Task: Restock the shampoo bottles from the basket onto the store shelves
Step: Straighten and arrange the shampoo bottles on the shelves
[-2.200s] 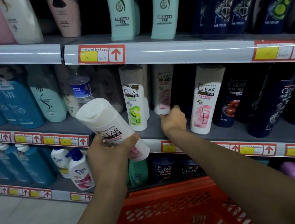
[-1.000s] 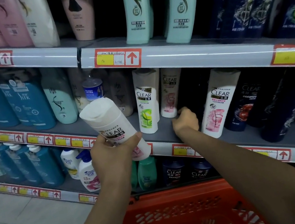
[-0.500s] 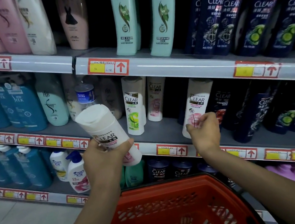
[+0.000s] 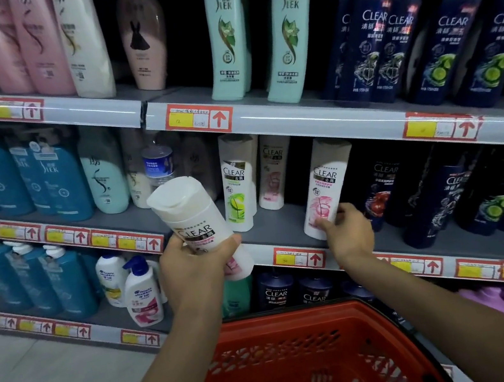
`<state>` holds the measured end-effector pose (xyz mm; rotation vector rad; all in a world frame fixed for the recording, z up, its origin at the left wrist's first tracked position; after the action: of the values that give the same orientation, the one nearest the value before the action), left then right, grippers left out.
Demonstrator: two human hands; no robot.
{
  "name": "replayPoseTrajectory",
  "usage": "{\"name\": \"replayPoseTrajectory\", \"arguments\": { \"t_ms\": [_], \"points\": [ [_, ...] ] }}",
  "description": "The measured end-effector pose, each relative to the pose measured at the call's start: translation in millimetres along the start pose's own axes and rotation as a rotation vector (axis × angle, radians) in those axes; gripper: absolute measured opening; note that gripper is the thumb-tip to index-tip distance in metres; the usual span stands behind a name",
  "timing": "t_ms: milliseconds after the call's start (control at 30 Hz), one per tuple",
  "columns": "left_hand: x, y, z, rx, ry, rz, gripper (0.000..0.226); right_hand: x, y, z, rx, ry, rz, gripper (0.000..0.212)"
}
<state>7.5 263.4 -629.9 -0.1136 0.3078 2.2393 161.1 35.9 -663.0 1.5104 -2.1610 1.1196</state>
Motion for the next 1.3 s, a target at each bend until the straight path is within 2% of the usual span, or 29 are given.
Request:
{"name": "replayPoseTrajectory", "arguments": {
  "t_ms": [267, 433, 1033, 1300],
  "points": [
    [8.3, -5.0, -0.2, -0.011, 0.009, 0.024, 0.045, -37.9, -2.6, -36.3, 0.13, 0.037, -0.099, 0.032],
    [11.9, -11.7, -1.8, -0.003, -0.002, 0.04, 0.043, -59.1, -12.7, -52.7, 0.166, 0.19, -0.146, 0.031],
    [5.4, -19.6, -0.9, 0.012, -0.033, 0.067, 0.047, -84.1, -33.7, -62.9, 0.189, 0.261, -0.21, 0.031],
    [-8.6, -12.9, -2.6, -0.027, -0.155, 0.049, 0.049, -84.4, -36.4, -62.9, 0.181, 0.252, -0.233, 0.031]
  ]
}}
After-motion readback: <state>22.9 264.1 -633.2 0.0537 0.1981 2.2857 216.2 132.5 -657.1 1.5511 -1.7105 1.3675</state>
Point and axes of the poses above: each hand's wrist, its own y-axis away from the middle knuckle, its own x-axis out of the back of the hand, z = x × y, the point moved 1 cm from there along -y, towards the middle knuckle, and after that the axes turned 13 degrees about x, right-handed, at the moved point
